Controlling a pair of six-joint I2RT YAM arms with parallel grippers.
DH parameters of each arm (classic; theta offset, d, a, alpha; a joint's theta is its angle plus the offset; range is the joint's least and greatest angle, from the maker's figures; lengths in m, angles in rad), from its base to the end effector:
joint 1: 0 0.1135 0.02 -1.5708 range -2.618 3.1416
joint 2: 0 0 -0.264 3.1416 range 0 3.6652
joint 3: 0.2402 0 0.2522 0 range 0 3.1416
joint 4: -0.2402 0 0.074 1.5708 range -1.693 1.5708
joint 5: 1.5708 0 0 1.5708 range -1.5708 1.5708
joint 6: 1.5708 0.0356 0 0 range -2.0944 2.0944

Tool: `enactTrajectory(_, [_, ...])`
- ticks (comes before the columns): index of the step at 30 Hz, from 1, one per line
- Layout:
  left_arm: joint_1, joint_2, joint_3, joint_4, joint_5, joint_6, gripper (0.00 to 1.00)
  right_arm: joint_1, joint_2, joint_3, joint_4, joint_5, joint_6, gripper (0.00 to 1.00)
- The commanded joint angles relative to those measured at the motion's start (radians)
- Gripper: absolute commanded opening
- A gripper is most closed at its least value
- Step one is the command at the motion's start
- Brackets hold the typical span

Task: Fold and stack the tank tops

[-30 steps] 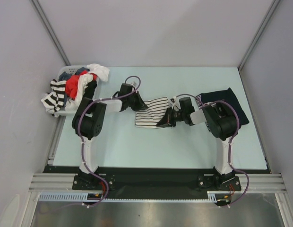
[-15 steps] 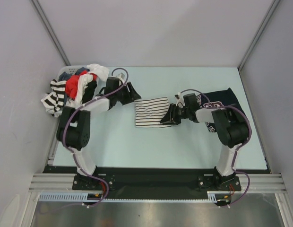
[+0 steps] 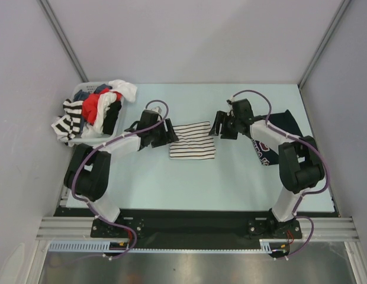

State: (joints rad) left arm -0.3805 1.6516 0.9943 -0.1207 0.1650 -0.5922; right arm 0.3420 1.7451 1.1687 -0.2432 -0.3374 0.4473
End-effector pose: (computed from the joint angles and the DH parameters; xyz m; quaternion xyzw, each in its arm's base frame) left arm 0.3224 -0.1353 0.1979 -0.0655 0.9175 -0.2471 0.3046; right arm 0.3515 0.1376 0.2117 -0.0132 0.9191 0.2832 0.2738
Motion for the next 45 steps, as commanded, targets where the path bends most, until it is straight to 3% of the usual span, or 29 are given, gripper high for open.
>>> enactTrajectory(1, [-0.020, 0.043, 0.035, -0.046, -0.068, 0.012, 0.75, 0.008, 0.071, 0.077, -0.105, 0.147, -0.039, 0.71])
enactTrajectory(3, [-0.027, 0.057, 0.023, -0.016, -0.065, 0.006, 0.76, 0.008, 0.115, 0.101, -0.104, 0.156, -0.041, 0.72])
enactTrajectory(9, [-0.034, 0.114, 0.038, 0.009, -0.047, -0.009, 0.76, 0.029, 0.223, 0.183, -0.094, 0.124, -0.038, 0.63])
enactTrajectory(15, [-0.034, 0.174, 0.070, -0.003, -0.042, -0.015, 0.64, 0.046, 0.277, 0.215, -0.088, 0.115, -0.033, 0.57])
enactTrajectory(17, [-0.034, 0.194, 0.079, -0.013, -0.045, -0.012, 0.57, 0.043, 0.297, 0.224, -0.085, 0.106, -0.036, 0.48])
enactTrajectory(22, [-0.031, 0.252, 0.113, -0.025, -0.041, -0.015, 0.34, 0.040, 0.324, 0.223, -0.076, 0.061, -0.025, 0.38])
enactTrajectory(24, [-0.031, 0.270, 0.122, -0.031, -0.041, -0.018, 0.30, 0.046, 0.326, 0.218, -0.068, 0.063, -0.027, 0.35])
enactTrajectory(26, [-0.032, 0.286, 0.124, -0.027, -0.044, -0.024, 0.22, 0.051, 0.330, 0.220, -0.071, 0.063, -0.032, 0.26])
enactTrajectory(27, [-0.032, 0.287, 0.121, -0.020, -0.044, -0.026, 0.17, 0.054, 0.332, 0.220, -0.070, 0.058, -0.032, 0.24])
enactTrajectory(28, [-0.032, 0.290, 0.119, -0.016, -0.038, -0.026, 0.00, 0.054, 0.332, 0.215, -0.065, 0.054, -0.032, 0.18])
enactTrajectory(31, [-0.034, 0.304, 0.130, -0.010, -0.025, -0.029, 0.00, 0.054, 0.326, 0.212, -0.053, 0.046, -0.022, 0.00])
enactTrajectory(45, [-0.144, 0.310, 0.254, 0.081, 0.051, 0.003, 0.00, -0.018, 0.065, 0.042, -0.011, 0.103, 0.008, 0.00])
